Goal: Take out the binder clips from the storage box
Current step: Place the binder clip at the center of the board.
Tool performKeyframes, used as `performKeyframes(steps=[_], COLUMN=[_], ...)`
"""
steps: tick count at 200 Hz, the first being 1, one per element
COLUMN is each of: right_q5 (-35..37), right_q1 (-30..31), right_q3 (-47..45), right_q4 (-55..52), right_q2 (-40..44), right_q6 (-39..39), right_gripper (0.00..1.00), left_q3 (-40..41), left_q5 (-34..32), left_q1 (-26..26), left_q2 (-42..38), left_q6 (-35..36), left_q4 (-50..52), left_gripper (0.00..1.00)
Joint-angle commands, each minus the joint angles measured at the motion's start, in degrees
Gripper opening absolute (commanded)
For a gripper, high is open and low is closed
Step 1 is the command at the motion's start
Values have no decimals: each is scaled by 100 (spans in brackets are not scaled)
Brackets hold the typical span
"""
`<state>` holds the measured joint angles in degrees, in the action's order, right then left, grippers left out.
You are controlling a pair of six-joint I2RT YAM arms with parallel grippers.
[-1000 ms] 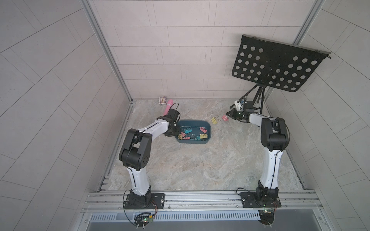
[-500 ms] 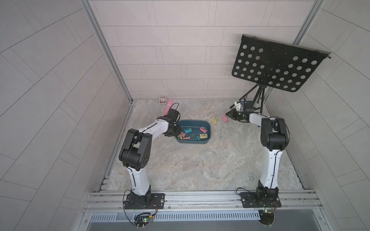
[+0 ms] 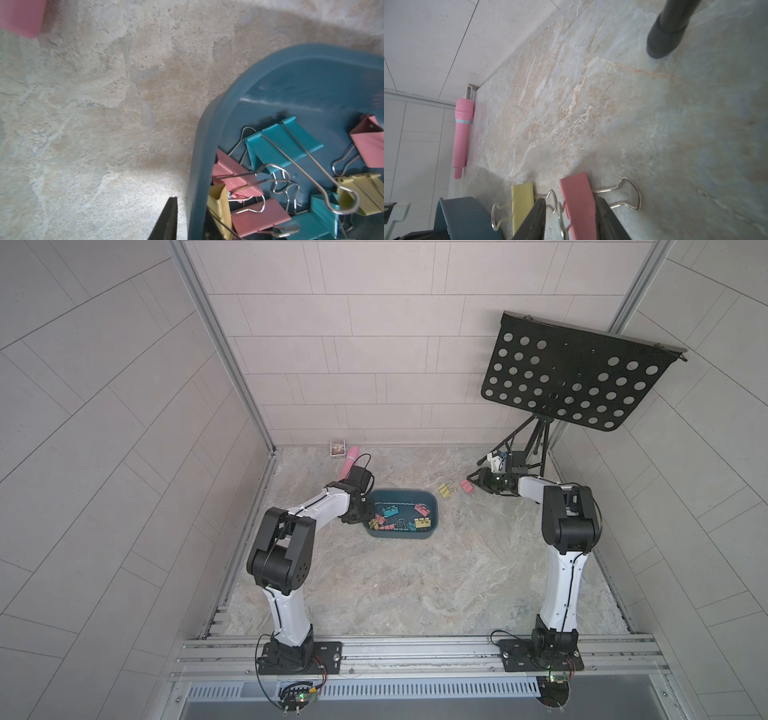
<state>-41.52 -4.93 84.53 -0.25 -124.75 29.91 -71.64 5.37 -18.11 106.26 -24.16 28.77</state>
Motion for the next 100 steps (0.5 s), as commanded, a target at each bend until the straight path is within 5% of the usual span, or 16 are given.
performKeyframes(steps=[1, 56, 100], right_q5=[34, 282, 889], right_q1=[-61, 163, 1161], right_q3=[-109, -565, -621], right_q4=[-1, -230, -1073], right_q2=[622, 1519, 2261], right_q6=[-124, -505, -1540], right_gripper=[45, 46, 46], left_q3=[18, -34, -137], left_q5=[7, 102, 164], left_q1=[42, 44, 44], left_q2=[-198, -159, -70], left_q6=[12, 12, 61], left_q4=[50, 53, 111], left_gripper=[24, 24, 24])
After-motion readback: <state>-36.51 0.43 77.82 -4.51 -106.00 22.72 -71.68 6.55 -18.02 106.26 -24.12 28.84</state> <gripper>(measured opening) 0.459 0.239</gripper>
